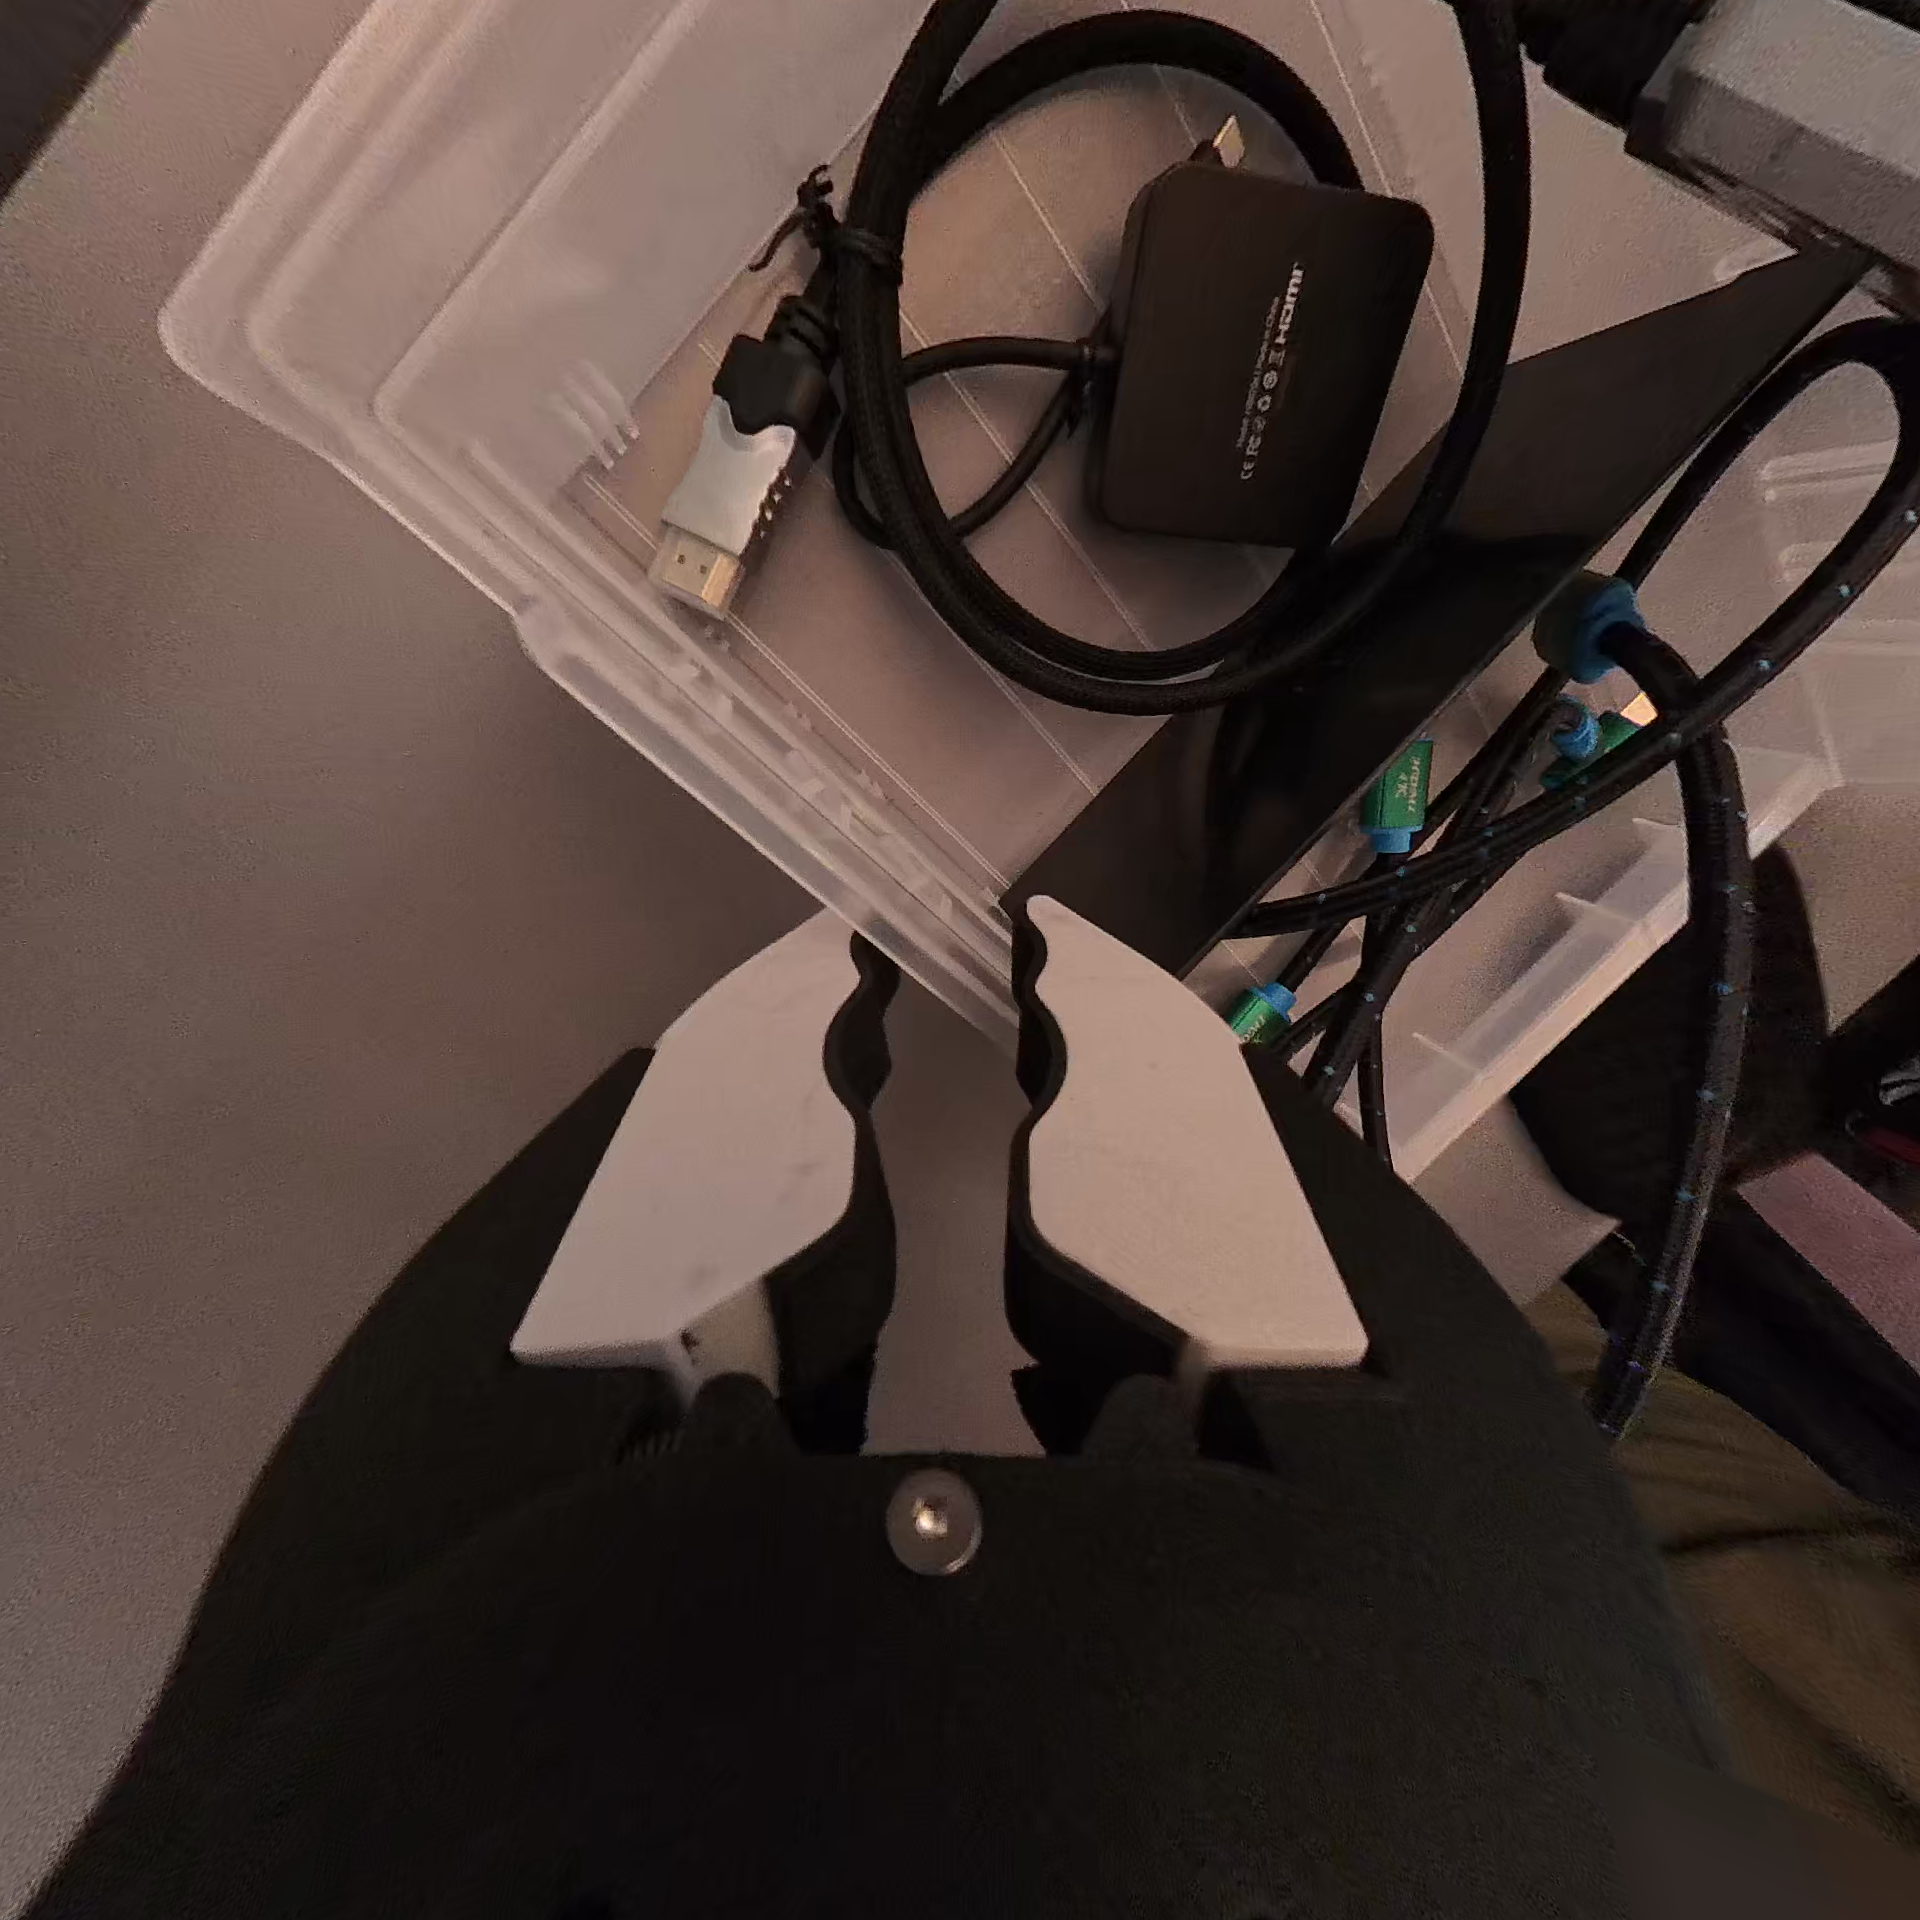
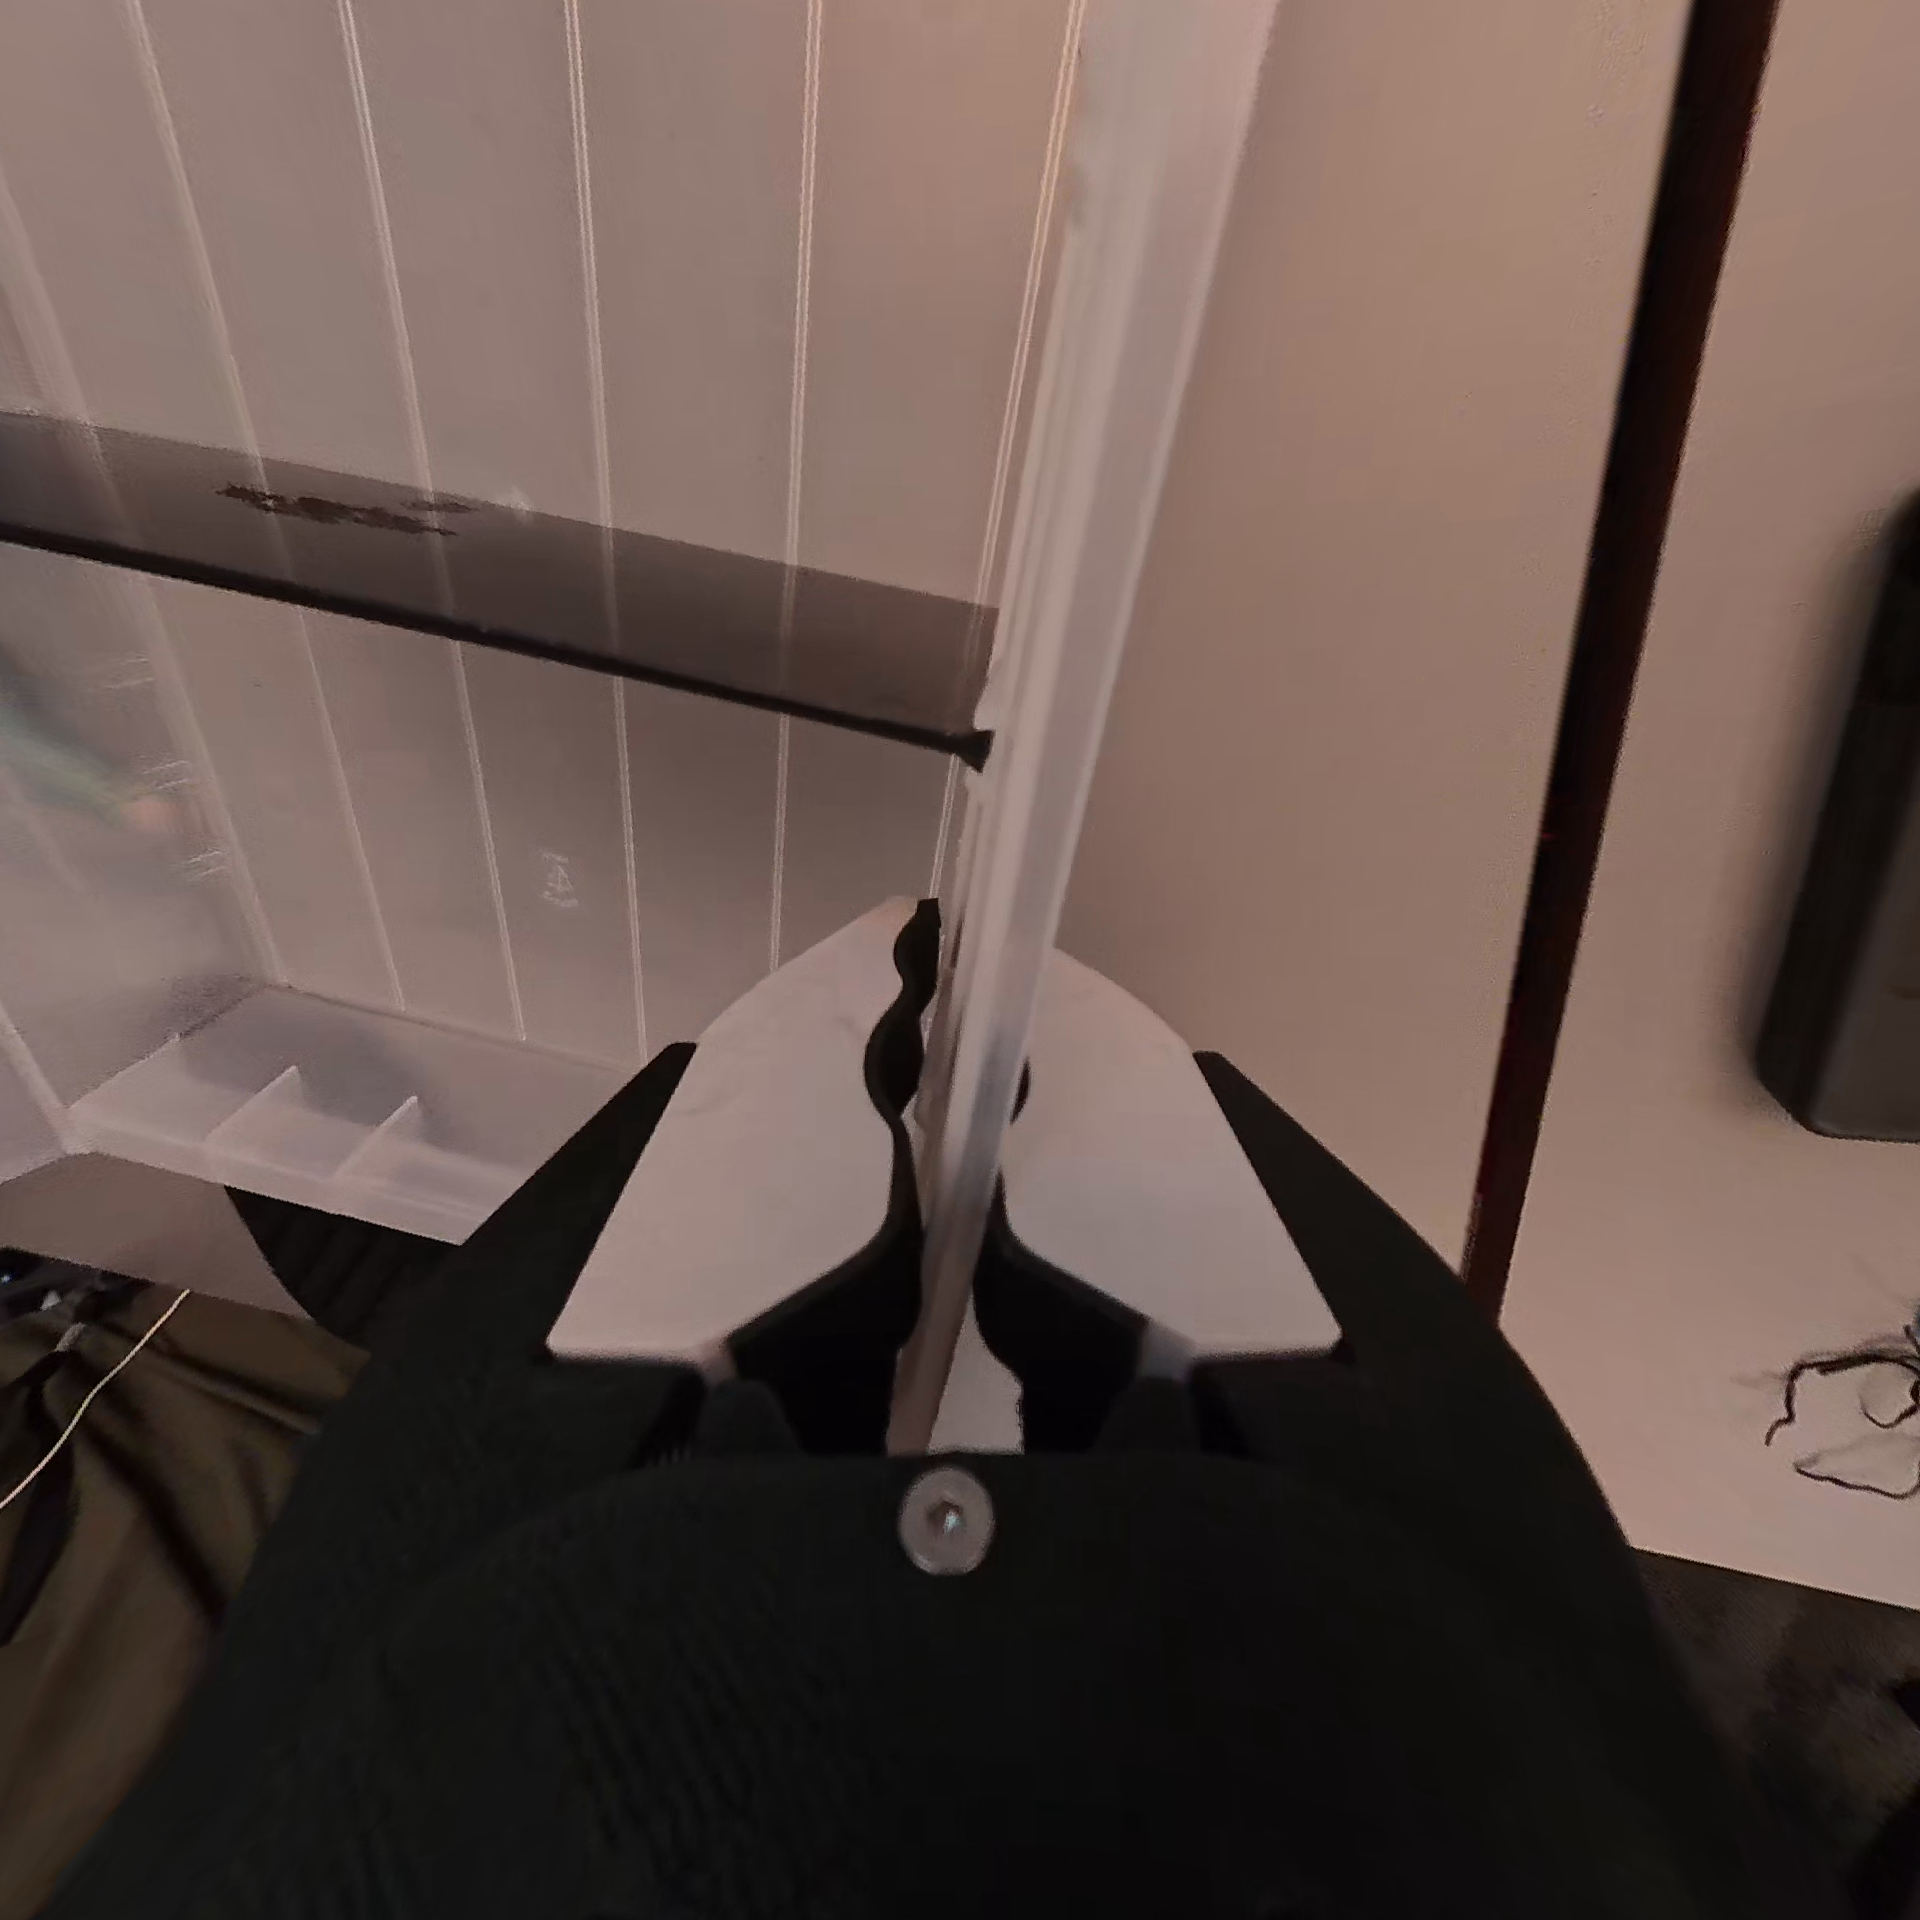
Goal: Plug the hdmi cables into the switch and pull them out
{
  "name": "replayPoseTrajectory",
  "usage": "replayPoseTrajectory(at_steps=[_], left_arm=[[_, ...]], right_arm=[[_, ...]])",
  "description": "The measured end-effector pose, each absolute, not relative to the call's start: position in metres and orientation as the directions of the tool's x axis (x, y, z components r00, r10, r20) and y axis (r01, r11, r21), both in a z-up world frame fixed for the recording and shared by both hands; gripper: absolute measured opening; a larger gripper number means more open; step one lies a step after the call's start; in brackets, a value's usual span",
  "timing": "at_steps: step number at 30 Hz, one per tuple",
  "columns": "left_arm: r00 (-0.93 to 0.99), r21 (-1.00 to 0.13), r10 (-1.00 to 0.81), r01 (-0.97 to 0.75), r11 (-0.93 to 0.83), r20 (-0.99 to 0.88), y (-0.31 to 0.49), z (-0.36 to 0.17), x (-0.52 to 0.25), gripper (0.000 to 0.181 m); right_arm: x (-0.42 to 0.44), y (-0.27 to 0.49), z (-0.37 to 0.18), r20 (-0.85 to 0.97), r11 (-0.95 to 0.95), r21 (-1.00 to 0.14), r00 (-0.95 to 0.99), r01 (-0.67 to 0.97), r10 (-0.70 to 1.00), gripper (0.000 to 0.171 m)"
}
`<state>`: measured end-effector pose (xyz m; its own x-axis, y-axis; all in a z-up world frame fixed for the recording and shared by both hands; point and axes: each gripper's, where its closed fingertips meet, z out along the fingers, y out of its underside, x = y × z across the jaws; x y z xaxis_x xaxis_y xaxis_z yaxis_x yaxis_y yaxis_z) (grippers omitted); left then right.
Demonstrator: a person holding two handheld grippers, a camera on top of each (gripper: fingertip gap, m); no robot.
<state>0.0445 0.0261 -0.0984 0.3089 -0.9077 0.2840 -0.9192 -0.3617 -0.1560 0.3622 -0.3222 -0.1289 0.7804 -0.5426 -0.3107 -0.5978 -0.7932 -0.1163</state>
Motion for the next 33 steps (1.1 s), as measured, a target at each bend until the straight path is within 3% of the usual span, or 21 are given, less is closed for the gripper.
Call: replayPoseTrajectory(at_steps=[33], left_arm=[[0.451,-0.116,-0.867,-0.869,-0.481,0.211,0.116,-0.097,-0.11,0.019]], right_arm=[[0.341,-0.306,-0.145,-0.294,-0.833,-0.043,0.804,-0.551,-0.517,0.005]])
